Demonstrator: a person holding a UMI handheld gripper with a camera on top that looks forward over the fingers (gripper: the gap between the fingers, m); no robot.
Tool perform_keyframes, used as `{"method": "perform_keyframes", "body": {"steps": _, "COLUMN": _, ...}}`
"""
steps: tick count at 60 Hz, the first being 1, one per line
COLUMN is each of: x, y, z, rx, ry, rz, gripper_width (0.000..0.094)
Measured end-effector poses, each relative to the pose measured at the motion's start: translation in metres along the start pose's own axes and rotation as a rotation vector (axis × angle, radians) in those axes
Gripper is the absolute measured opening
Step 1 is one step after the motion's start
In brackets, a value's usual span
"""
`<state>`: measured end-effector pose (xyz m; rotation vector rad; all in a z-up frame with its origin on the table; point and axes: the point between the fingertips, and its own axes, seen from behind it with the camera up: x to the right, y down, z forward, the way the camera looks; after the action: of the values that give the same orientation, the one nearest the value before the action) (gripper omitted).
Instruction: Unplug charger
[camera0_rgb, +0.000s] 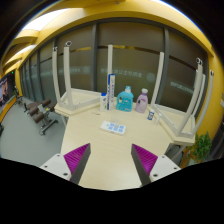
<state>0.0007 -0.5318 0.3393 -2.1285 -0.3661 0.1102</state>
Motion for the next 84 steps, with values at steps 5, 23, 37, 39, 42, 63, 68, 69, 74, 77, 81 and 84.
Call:
{"method": "perform_keyframes", "body": {"steps": 5, "x": 0.000, "y": 0.007, "z": 0.010, "rx": -0.025, "ry": -0.004, "rz": 0.007, "gripper_width": 0.0846}}
{"method": "perform_keyframes", "body": {"steps": 23, "x": 0.028, "y": 0.033, "z": 0.182, "rx": -0.046, "ry": 0.022, "rz": 0.066, "gripper_width": 0.0850}}
{"method": "perform_keyframes", "body": {"steps": 37, "x": 0.034, "y": 0.012, "z": 0.400, "rx": 0.047, "ry": 0.013, "rz": 0.124, "gripper_width": 0.0848}}
{"method": "perform_keyframes", "body": {"steps": 39, "x": 0.037, "y": 0.014, "z": 0.428, "rx": 0.040, "ry": 0.023, "rz": 0.128, "gripper_width": 0.0847}}
{"method": "perform_keyframes", "body": {"steps": 42, "x": 0.039, "y": 0.017, "z": 0.465, "rx": 0.026, "ry": 0.037, "rz": 0.130, "gripper_width": 0.0846}}
{"method": "perform_keyframes", "body": {"steps": 63, "x": 0.046, "y": 0.015, "z": 0.557, "rx": 0.073, "ry": 0.101, "rz": 0.105, "gripper_width": 0.0194}}
{"method": "perform_keyframes", "body": {"steps": 68, "x": 0.046, "y": 0.014, "z": 0.558, "rx": 0.081, "ry": 0.099, "rz": 0.091, "gripper_width": 0.0105}}
{"method": "perform_keyframes", "body": {"steps": 69, "x": 0.046, "y": 0.014, "z": 0.558, "rx": 0.080, "ry": 0.100, "rz": 0.091, "gripper_width": 0.0103}}
{"method": "perform_keyframes", "body": {"steps": 74, "x": 0.044, "y": 0.007, "z": 0.555, "rx": 0.061, "ry": 0.062, "rz": 0.118, "gripper_width": 0.0083}}
{"method": "perform_keyframes", "body": {"steps": 77, "x": 0.047, "y": -0.034, "z": 0.532, "rx": 0.156, "ry": 0.017, "rz": 0.143, "gripper_width": 0.0082}}
{"method": "perform_keyframes", "body": {"steps": 81, "x": 0.063, "y": -0.091, "z": 0.497, "rx": 0.288, "ry": 0.011, "rz": 0.139, "gripper_width": 0.0082}}
{"method": "perform_keyframes", "body": {"steps": 84, "x": 0.078, "y": -0.120, "z": 0.475, "rx": 0.343, "ry": -0.019, "rz": 0.194, "gripper_width": 0.0081}}
